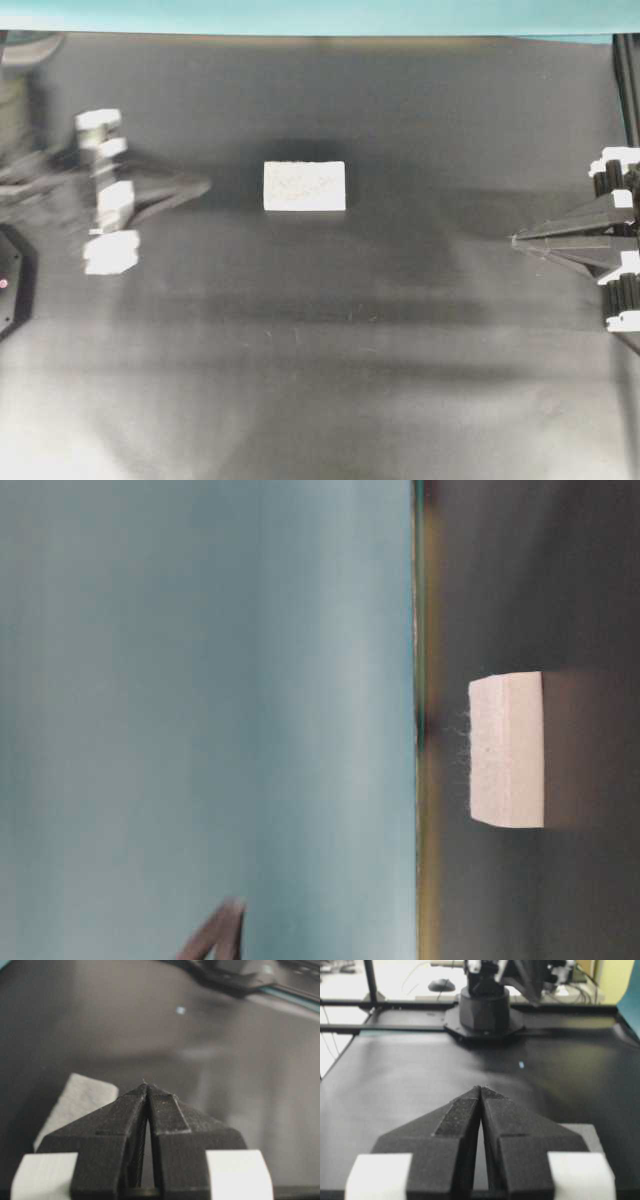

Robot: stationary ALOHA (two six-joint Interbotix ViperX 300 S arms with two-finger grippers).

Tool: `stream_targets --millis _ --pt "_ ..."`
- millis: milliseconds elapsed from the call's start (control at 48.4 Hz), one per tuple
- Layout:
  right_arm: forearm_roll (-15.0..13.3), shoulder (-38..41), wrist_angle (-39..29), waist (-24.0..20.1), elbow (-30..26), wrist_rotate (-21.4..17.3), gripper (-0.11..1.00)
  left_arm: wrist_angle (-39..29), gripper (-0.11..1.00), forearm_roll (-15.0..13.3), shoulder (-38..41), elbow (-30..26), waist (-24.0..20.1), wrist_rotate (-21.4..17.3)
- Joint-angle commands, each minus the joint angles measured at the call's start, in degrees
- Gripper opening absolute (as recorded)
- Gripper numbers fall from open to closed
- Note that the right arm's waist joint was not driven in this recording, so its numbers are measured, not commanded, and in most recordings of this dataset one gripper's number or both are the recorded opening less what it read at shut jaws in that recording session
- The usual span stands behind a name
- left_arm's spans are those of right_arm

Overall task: Push the sponge with the left arm to wipe the table.
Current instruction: 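Move the left gripper right toward the white sponge and lower onto it, then press the left gripper down on the white sponge's top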

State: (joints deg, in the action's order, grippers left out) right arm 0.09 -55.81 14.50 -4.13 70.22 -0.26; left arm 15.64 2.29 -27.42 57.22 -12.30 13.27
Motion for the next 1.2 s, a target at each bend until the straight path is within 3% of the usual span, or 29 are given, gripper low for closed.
stream_targets --millis 0,124,227,330,454,537,661,826,1177 --pt "0.0 0.3 -0.3 0.0 -0.2 0.3 0.01 0.2 0.0 0.1 7.8 -5.8 -1.1 0.2" --pt "0.1 0.3 -0.5 0.0 0.2 0.2 0.01 0.1 0.01 0.2 17.0 -11.9 -1.6 0.6" --pt "0.1 0.2 -0.5 0.0 0.4 -0.2 0.01 -2.3 0.1 0.1 23.6 -17.0 -2.4 1.5" --pt "0.0 -0.2 -0.5 0.0 0.9 -0.3 0.01 -5.3 0.29 0.2 28.3 -21.3 -3.6 2.0" --pt "0.1 -0.4 -0.5 0.0 1.2 -0.3 0.01 -6.9 0.59 0.2 32.9 -24.8 -5.8 3.1" --pt "0.0 -0.7 -0.5 0.0 1.5 0.0 0.01 -7.0 0.7 0.2 36.1 -26.7 -7.3 5.4" --pt "0.0 -1.1 -0.5 0.0 1.7 0.5 0.01 -7.2 0.67 0.2 40.6 -28.5 -8.3 8.2" --pt "0.1 -1.8 -0.5 0.0 1.9 0.7 0.01 -7.2 0.66 0.2 45.6 -29.2 -9.0 9.0" --pt "0.0 -2.8 -0.5 0.0 3.3 0.7 0.01 -7.2 0.65 0.2 45.9 -26.6 -7.3 12.8"
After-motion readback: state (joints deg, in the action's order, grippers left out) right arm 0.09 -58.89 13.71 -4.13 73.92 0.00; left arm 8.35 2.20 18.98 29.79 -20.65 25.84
